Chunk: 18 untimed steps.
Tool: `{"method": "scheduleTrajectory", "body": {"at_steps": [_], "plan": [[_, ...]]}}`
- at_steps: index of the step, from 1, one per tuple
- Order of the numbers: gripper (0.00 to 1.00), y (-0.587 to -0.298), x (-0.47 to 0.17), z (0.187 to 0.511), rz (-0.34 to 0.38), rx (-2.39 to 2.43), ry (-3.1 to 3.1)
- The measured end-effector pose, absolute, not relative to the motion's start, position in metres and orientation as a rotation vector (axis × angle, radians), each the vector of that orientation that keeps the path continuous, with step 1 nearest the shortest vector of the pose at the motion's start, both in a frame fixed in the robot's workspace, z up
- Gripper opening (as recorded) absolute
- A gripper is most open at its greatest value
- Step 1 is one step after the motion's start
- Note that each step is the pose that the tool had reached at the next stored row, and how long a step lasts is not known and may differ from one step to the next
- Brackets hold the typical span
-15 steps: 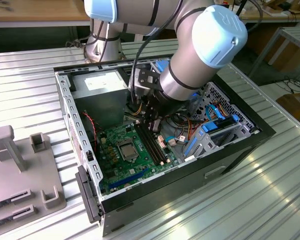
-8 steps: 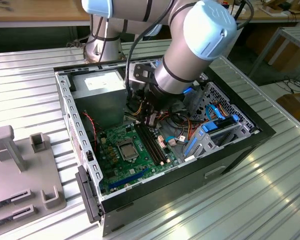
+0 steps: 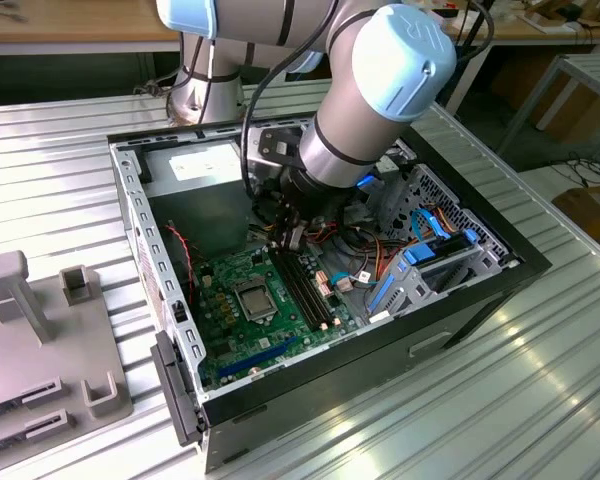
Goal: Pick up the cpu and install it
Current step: 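Install the first cpu locking lever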
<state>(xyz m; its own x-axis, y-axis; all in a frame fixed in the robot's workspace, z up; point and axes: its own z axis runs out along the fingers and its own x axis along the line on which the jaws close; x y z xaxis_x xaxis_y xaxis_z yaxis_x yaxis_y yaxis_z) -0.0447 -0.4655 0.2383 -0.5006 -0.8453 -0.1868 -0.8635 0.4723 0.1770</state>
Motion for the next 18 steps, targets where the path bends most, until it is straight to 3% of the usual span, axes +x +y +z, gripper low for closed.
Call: {"method": "scheduleTrajectory", "body": {"at_steps": [8,18], "plan": [[0.11,-0.462,-0.054,0.235,0.382,-1.538,2.629],[0.11,-0.482,-0.055,0.235,0.377,-1.557,2.623]]}}
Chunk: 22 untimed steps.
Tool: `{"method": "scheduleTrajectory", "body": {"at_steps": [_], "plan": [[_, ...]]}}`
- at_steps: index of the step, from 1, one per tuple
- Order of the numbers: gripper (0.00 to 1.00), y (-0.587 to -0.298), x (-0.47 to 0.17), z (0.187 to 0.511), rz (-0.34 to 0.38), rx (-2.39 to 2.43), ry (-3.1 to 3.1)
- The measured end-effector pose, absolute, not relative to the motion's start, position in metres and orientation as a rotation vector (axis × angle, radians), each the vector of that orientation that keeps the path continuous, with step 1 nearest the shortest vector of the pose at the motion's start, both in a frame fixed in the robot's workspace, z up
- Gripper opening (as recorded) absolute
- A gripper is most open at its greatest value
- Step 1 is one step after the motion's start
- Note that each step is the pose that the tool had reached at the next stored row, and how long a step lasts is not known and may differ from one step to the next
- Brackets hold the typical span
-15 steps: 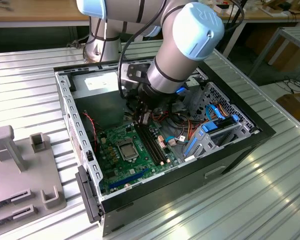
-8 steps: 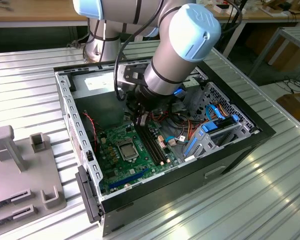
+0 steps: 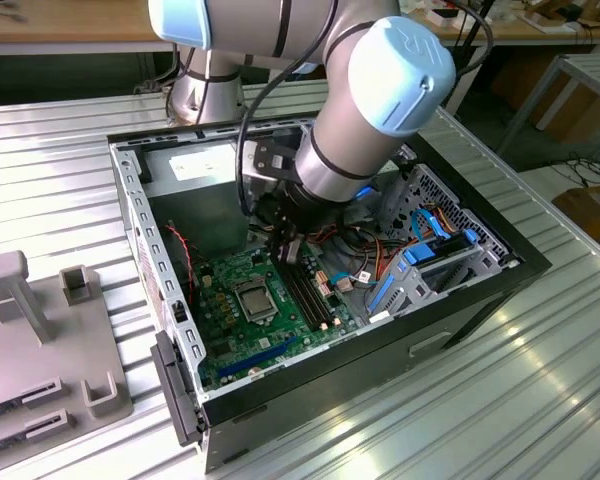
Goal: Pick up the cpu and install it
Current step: 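Install the first cpu locking lever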
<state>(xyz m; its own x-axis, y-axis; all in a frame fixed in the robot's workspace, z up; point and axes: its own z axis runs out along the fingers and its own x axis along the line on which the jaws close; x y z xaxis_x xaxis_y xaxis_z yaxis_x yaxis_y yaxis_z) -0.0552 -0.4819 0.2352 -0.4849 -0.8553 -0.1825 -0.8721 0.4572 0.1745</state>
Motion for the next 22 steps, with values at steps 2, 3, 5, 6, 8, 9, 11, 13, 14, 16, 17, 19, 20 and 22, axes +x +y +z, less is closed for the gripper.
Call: {"method": "scheduleTrajectory", "body": {"at_steps": [2,3,5,6,8,9,11,13,14,16,17,19,20,22], "plan": [[0.11,-0.485,-0.055,0.235,0.377,-1.561,2.621],[0.11,-0.487,-0.055,0.235,0.377,-1.564,2.62],[0.11,-0.492,-0.055,0.235,0.377,-1.569,2.617],[0.11,-0.494,-0.056,0.235,0.378,-1.57,2.616],[0.11,-0.5,-0.055,0.235,0.378,-1.575,2.614],[0.11,-0.501,-0.055,0.235,0.378,-1.576,2.613],[0.11,-0.503,-0.056,0.235,0.378,-1.576,2.613],[0.11,-0.503,-0.055,0.236,0.378,-1.578,2.613],[0.11,-0.503,-0.055,0.238,0.378,-1.578,2.612],[0.11,-0.503,-0.055,0.242,0.377,-1.579,2.613],[0.11,-0.503,-0.055,0.243,0.376,-1.58,2.613],[0.11,-0.5,-0.055,0.245,0.359,-1.593,2.618],[0.11,-0.5,-0.055,0.245,0.354,-1.613,2.612],[0.11,-0.499,-0.055,0.245,0.351,-1.643,2.598]]}}
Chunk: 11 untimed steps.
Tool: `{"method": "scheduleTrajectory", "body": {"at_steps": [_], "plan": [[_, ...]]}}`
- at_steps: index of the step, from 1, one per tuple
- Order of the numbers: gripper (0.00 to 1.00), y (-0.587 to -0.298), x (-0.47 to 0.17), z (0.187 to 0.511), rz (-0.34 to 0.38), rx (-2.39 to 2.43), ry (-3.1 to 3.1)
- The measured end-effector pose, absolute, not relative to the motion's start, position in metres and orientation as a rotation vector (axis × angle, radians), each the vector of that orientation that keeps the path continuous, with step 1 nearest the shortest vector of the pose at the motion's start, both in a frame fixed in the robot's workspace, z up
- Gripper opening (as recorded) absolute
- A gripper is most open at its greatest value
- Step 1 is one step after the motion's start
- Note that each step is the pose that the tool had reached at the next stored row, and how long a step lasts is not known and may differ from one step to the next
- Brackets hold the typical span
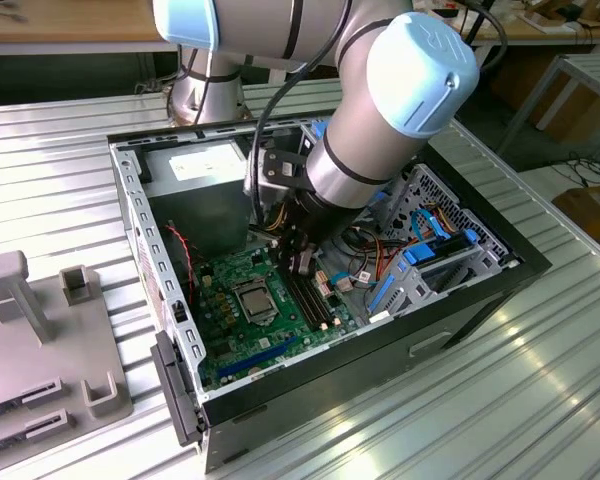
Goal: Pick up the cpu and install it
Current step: 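Install the first cpu locking lever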
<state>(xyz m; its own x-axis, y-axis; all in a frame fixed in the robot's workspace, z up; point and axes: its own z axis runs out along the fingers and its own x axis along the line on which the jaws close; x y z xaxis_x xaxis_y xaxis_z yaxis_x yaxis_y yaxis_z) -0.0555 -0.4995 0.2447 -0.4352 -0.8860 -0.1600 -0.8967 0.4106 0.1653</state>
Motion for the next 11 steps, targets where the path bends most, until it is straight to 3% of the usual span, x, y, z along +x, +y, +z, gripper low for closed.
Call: {"method": "scheduleTrajectory", "body": {"at_steps": [11], "plan": [[0.11,-0.501,-0.0563,0.2444,0.315,-1.804,2.532]]}}
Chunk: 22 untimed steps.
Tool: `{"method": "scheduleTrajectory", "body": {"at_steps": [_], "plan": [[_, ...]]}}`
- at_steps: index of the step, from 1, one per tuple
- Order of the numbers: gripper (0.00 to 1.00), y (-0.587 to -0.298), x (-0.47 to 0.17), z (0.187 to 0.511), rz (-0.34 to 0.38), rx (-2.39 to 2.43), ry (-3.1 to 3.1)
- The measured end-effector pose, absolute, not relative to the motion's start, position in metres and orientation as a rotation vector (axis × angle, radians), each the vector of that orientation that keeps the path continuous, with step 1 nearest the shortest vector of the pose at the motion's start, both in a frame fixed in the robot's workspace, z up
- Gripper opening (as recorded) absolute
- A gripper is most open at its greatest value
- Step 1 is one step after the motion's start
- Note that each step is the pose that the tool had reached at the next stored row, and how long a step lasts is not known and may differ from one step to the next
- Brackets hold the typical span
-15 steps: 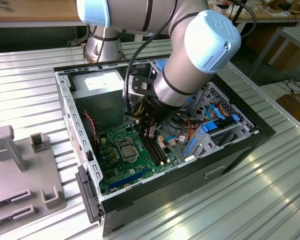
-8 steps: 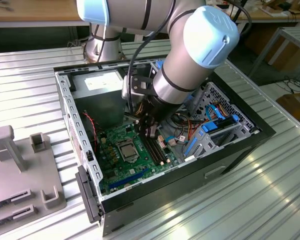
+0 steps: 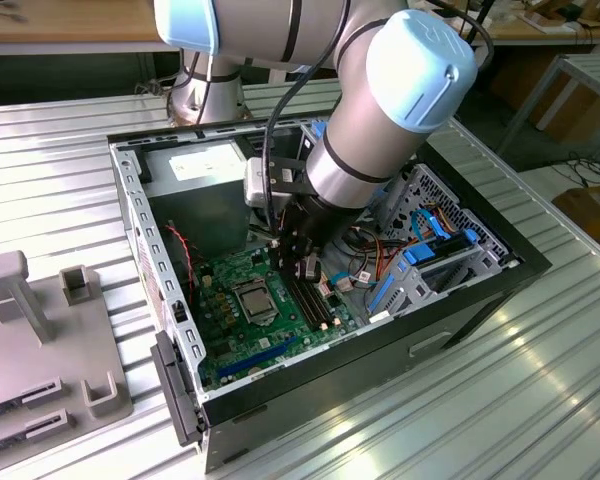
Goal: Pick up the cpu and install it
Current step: 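Install the first cpu locking lever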
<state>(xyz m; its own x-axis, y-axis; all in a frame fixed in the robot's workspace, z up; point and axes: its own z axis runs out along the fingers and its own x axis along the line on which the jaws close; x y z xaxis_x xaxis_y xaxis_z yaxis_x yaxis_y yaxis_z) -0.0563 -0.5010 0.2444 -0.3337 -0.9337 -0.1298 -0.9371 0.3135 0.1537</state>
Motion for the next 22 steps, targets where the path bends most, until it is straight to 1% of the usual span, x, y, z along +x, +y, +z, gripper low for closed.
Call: {"method": "scheduleTrajectory", "body": {"at_steps": [22], "plan": [[0.11,-0.501,-0.0563,0.2444,0.315,-1.822,2.521]]}}
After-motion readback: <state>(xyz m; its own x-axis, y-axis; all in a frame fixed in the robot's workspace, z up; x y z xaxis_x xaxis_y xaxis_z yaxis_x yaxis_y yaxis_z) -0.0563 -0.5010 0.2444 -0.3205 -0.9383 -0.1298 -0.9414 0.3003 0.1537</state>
